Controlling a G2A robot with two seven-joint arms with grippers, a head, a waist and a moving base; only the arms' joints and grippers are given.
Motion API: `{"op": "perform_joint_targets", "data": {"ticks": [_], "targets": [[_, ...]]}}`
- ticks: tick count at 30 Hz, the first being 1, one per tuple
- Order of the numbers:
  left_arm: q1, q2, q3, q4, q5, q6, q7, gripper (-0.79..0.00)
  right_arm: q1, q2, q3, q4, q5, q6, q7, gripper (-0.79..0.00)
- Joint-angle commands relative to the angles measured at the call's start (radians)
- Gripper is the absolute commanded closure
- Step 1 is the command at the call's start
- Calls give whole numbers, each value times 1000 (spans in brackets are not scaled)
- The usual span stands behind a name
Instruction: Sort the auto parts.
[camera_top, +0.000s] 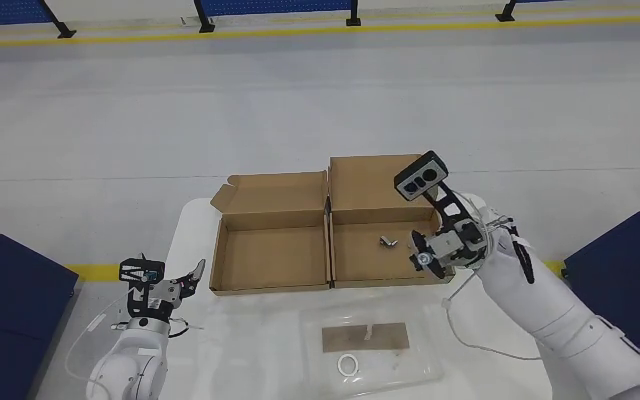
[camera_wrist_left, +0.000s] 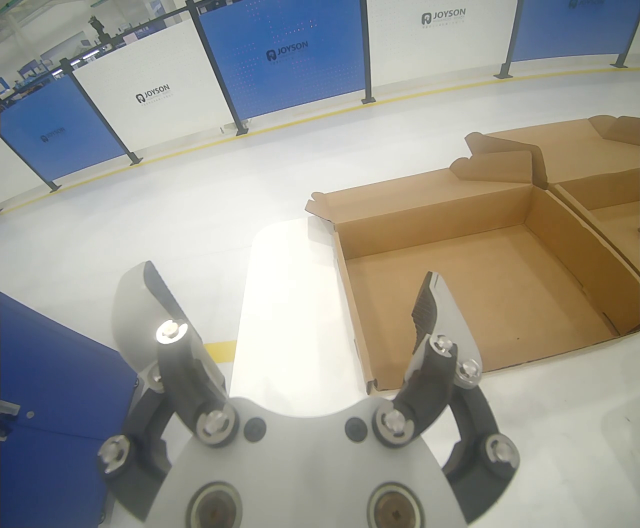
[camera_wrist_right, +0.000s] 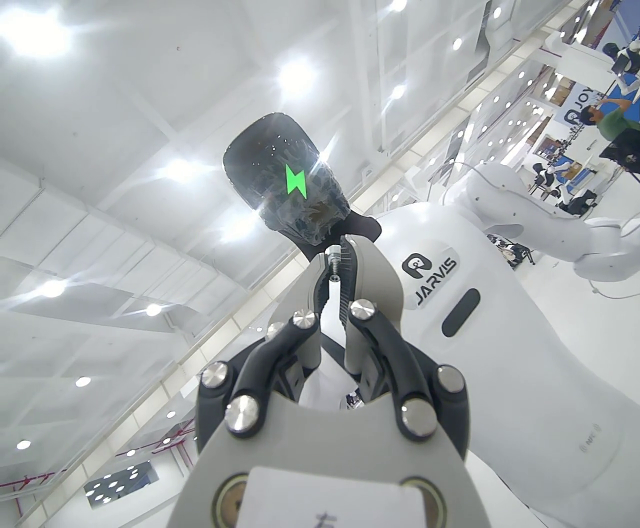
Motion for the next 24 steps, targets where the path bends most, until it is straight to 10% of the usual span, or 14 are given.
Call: {"op": "perform_joint_targets", "data": {"ticks": [1, 24], "targets": [[0, 0, 0, 0, 0, 0, 0, -785, 0, 0, 0, 0, 0, 0, 0, 0], [0, 0, 0, 0, 0, 0, 0, -785, -56, -94, 40, -39, 192, 56, -63, 0]]}}
